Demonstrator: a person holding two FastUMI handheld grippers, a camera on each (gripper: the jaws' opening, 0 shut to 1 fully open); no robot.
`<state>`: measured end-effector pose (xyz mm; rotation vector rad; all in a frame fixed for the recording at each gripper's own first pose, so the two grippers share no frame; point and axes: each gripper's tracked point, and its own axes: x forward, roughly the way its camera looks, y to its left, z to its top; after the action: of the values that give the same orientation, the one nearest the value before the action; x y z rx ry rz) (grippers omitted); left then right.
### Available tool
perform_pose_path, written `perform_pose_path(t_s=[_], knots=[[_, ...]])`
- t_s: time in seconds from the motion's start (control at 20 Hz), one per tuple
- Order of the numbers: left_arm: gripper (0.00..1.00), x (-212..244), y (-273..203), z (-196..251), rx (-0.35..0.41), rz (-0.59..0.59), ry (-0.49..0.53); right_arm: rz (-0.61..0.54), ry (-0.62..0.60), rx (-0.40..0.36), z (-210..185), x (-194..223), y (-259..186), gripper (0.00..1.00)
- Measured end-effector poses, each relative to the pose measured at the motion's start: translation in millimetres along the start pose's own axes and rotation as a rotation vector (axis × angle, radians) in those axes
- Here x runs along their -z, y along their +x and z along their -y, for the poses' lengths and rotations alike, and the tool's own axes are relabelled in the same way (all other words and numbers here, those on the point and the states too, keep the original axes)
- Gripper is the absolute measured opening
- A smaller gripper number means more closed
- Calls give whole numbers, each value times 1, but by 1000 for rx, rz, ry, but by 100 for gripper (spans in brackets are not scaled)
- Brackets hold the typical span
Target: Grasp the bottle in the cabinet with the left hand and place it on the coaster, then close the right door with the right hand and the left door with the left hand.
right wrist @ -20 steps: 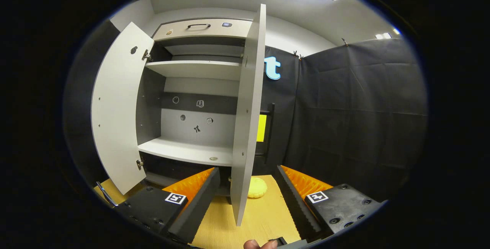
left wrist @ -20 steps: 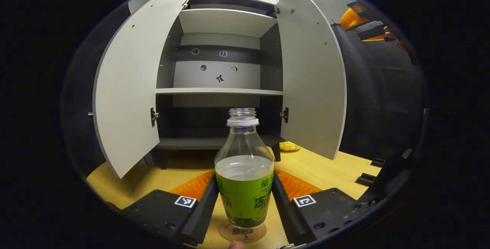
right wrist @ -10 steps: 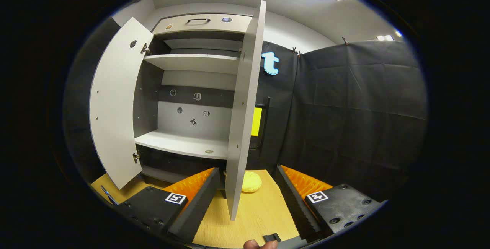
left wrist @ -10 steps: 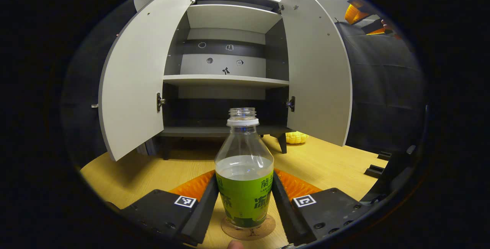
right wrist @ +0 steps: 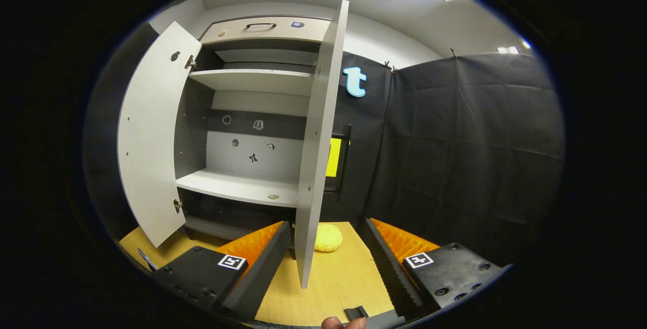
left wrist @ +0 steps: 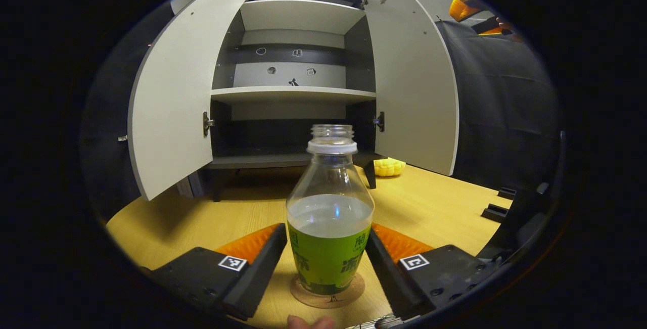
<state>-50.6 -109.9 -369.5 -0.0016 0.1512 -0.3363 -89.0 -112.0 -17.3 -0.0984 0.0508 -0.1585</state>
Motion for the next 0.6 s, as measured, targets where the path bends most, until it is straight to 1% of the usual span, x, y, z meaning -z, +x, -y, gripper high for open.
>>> perform_pose_path(t_s=[0.05,0.2,0.45,0.6], knots=[[97,1,-2,0,2,-1,-3,-1,-2,-2,0,1,0,98],[97,7,-7,-1,8,-26,-21,0,6,-10,-3,0,1,98],[97,20,-33,-11,-15,-73,-48,-12,43,-32,-10,5,4,98],[97,10,-56,-19,-24,-79,-66,-15,66,-38,-7,6,7,98]])
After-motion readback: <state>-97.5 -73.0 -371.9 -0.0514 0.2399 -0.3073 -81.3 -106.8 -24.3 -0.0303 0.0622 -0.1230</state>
